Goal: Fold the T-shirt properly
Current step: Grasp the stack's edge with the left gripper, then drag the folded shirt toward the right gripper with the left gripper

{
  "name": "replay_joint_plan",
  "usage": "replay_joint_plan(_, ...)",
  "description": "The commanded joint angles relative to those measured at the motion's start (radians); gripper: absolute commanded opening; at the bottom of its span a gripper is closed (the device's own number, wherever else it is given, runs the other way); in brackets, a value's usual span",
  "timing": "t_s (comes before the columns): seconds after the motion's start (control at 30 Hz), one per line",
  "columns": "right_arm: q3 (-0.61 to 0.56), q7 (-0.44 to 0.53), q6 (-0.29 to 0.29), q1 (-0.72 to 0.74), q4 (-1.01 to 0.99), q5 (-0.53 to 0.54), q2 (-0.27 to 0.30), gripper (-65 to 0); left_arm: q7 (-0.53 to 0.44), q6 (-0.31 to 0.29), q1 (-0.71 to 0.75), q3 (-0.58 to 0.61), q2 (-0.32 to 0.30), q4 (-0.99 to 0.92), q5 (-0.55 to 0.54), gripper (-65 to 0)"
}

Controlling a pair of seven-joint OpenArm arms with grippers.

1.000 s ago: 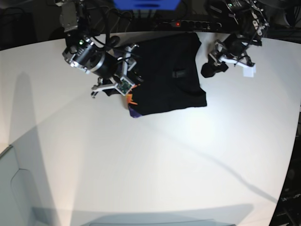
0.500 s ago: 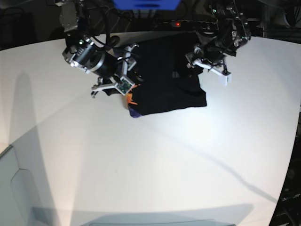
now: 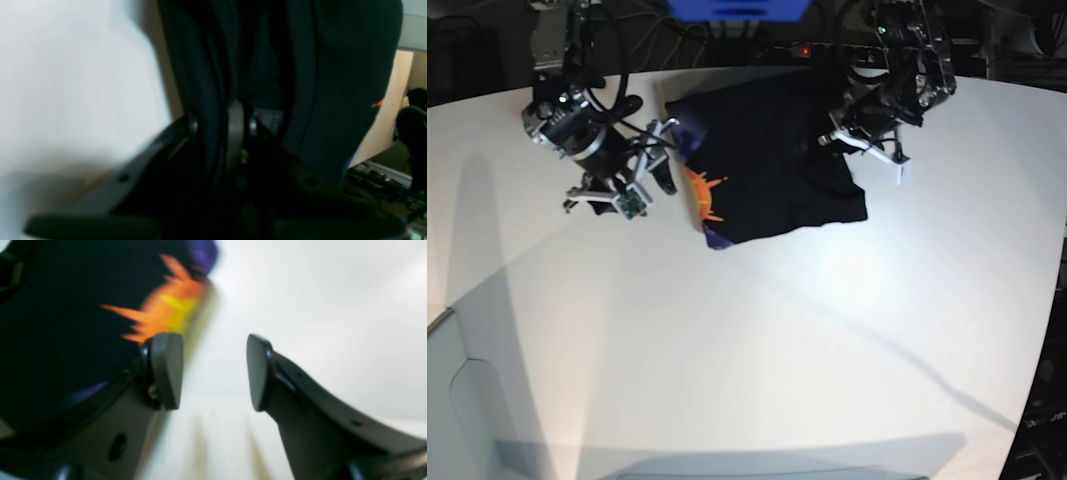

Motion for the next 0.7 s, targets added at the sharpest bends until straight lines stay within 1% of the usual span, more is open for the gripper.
replay_joint_plan(0.0, 0.022, 0.027, 0.013, 0.009, 0.02, 0.013, -0.014, -34.5, 0.005, 0.006, -0.003, 0.004, -0.019, -0.005, 0.023, -65.0)
replay_joint_plan(0.07, 0.066, 0.027, 0.013, 0.009, 0.02, 0.013, -0.034, -34.5, 0.005, 0.006, -0.025, 0.034, -0.037, -0.027, 0.023, -64.7)
replay_joint_plan(0.17, 0.123, 0.027, 0.013, 0.009, 0.02, 0.013, -0.063, -34.7, 0.003, 0.006, -0.063, 0.099, -0.085, -0.059, 0.023, -65.0)
replay_joint_plan(0.23, 0.166, 0.027, 0.013, 0.009, 0.02, 0.013, -0.084, -34.8, 0.003, 0.006, -0.114, 0.174, -0.134, -0.082, 0.023, -65.0)
replay_joint_plan(0.3, 0.201, 0.027, 0.013, 0.009, 0.02, 0.013, -0.093, -34.8, 0.003, 0.006, -0.18, 0.288, -0.191, -0.113, 0.025, -65.0)
replay_joint_plan(0.4, 0.247, 0.027, 0.013, 0.009, 0.02, 0.013, -0.093, -34.8, 0.003, 0.006, -0.321, 0.501, -0.295, -0.168, 0.025, -65.0)
replay_joint_plan(0.47, 0.284, 0.027, 0.013, 0.009, 0.02, 0.013, -0.095, -34.8, 0.003, 0.006, -0.41, 0.616, -0.338, -0.196, 0.025, -65.0)
replay_joint_plan(0.57, 0.338, 0.027, 0.013, 0.009, 0.02, 0.014, -0.099, -34.8, 0.003, 0.006, -0.552, 0.768, -0.378, -0.251, 0.025, -65.0)
replay_joint_plan(0.67, 0.391, 0.027, 0.013, 0.009, 0.02, 0.014, -0.101, -34.8, 0.003, 0.006, -0.701, 0.901, -0.378, -0.326, 0.025, -65.0)
